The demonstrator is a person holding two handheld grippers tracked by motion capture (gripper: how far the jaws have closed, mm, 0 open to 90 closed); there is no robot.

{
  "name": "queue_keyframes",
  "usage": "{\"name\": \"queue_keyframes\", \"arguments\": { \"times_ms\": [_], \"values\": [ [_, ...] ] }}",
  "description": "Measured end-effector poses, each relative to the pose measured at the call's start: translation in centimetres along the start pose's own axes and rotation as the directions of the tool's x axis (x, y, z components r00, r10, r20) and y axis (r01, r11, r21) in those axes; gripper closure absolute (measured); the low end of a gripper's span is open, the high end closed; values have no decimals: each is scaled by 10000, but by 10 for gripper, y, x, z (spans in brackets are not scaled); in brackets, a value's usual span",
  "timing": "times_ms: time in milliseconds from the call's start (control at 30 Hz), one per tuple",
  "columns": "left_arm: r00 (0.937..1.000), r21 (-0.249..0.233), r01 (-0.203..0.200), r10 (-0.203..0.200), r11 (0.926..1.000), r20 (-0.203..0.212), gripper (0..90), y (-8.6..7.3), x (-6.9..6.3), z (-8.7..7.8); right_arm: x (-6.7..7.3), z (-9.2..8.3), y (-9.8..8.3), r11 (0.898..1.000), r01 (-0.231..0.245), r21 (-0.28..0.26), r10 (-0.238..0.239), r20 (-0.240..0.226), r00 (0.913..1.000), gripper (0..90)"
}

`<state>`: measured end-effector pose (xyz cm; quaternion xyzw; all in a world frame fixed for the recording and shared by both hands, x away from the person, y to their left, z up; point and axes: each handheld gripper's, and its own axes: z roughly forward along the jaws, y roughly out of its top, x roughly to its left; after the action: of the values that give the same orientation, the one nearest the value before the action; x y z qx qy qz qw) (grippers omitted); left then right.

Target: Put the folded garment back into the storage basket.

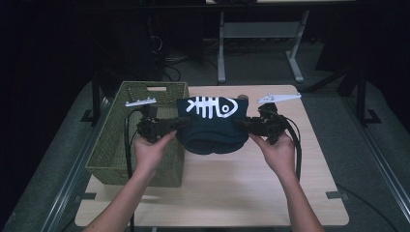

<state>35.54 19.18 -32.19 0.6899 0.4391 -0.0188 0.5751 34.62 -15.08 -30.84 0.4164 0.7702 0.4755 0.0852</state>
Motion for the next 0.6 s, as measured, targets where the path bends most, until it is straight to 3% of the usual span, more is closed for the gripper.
{"name": "queue_keyframes", "arguments": {
  "times_ms": [600],
  "values": [
    [9997,-151,142,-145,9998,-188,712,6,13,-24,17,22,15,9998,121,147,-118,-215,9997,740]
  ]
}}
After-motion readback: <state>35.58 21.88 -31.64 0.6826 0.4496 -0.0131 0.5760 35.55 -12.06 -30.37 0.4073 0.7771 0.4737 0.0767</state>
